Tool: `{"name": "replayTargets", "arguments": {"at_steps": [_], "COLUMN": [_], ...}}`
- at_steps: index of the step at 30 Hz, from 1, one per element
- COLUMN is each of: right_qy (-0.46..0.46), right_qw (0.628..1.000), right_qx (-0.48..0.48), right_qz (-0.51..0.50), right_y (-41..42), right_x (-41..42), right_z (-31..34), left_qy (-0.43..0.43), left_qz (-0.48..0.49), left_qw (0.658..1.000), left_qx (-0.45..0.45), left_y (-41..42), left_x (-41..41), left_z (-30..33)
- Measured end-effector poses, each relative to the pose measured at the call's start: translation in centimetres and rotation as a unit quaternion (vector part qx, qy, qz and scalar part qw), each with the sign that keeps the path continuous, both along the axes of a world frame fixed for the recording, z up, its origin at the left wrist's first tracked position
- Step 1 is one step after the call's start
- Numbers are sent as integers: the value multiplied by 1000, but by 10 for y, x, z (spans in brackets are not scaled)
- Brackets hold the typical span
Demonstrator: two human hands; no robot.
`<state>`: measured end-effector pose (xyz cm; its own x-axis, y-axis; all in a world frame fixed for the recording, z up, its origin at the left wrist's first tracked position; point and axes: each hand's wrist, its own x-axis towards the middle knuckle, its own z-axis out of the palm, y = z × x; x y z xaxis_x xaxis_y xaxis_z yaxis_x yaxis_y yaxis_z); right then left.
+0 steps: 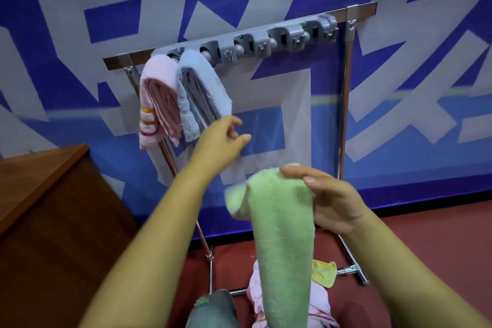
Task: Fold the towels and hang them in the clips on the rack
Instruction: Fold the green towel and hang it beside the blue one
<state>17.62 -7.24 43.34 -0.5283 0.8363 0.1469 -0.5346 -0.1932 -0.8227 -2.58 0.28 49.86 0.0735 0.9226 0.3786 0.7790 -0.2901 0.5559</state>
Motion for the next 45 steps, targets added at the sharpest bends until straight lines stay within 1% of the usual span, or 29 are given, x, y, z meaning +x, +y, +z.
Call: {"name": "replayTargets", "arguments": {"at_steps": [1, 2, 3, 4, 6, 8, 10, 11, 12, 17, 22, 25, 28, 30, 32, 34, 37, 39, 43, 45], "right_qy": [-1, -9, -12, -6, 9, 3, -15, -19, -19, -7, -16, -25, -25, -60, -102, -103, -105, -91, 15, 40], "right_qw": [1000, 1000, 1000, 999, 998, 996, 995, 995, 996, 995, 993, 992, 992, 987, 971, 960, 951, 956, 981, 985], "right_qx": [4, 4, 1, -7, -23, -23, -16, -17, -19, -27, -20, -1, 34, 97, 171, 198, 201, 178, 114, 104], "right_qz": [-1, -9, -23, -38, -66, -84, -94, -93, -90, -99, -116, -127, -123, -116, -136, -169, -210, -215, -155, -133], "right_y": [1, 1, 1, 2, 1, -2, -7, -10, -11, -11, -10, -15, -19, -19, -20, -21, -22, -20, -19, -17], "right_x": [-1, -4, -8, -12, -18, -22, -23, -23, -21, -15, -18, -21, -21, -17, -15, -17, -26, -30, -32, -29], "right_z": [0, 1, 0, -3, -8, -9, -7, -5, -4, 3, 9, 17, 22, 21, 20, 22, 28, 31, 45, 55], "left_qy": [-92, -178, -241, -284, -338, -343, -308, -305, -314, -420, -475, -499, -512, -506, -497, -498, -501, -502, -507, -508], "left_qz": [3, -2, -11, -23, -64, -107, -141, -153, -164, -197, -235, -185, -159, -162, -171, -178, -183, -196, -257, -277], "left_qw": [995, 983, 969, 956, 934, 927, 931, 928, 921, 870, 831, 838, 838, 841, 844, 841, 837, 834, 811, 806], "left_qx": [-27, -47, -61, -73, -93, -112, -136, -151, -162, -165, -170, -121, -105, -103, -109, -118, -123, -122, -140, -129], "left_y": [-16, -31, -46, -59, -79, -88, -93, -96, -98, -99, -97, -95, -91, -89, -89, -89, -90, -92, -96, -99], "left_x": [-1, -1, 0, 0, 2, 1, 0, 2, 4, 13, 13, 15, 14, 13, 13, 13, 11, 10, 2, 3], "left_z": [-15, -29, -40, -48, -56, -60, -62, -62, -61, -55, -50, -42, -29, -20, -13, -9, -6, -8, -19, -23]}}
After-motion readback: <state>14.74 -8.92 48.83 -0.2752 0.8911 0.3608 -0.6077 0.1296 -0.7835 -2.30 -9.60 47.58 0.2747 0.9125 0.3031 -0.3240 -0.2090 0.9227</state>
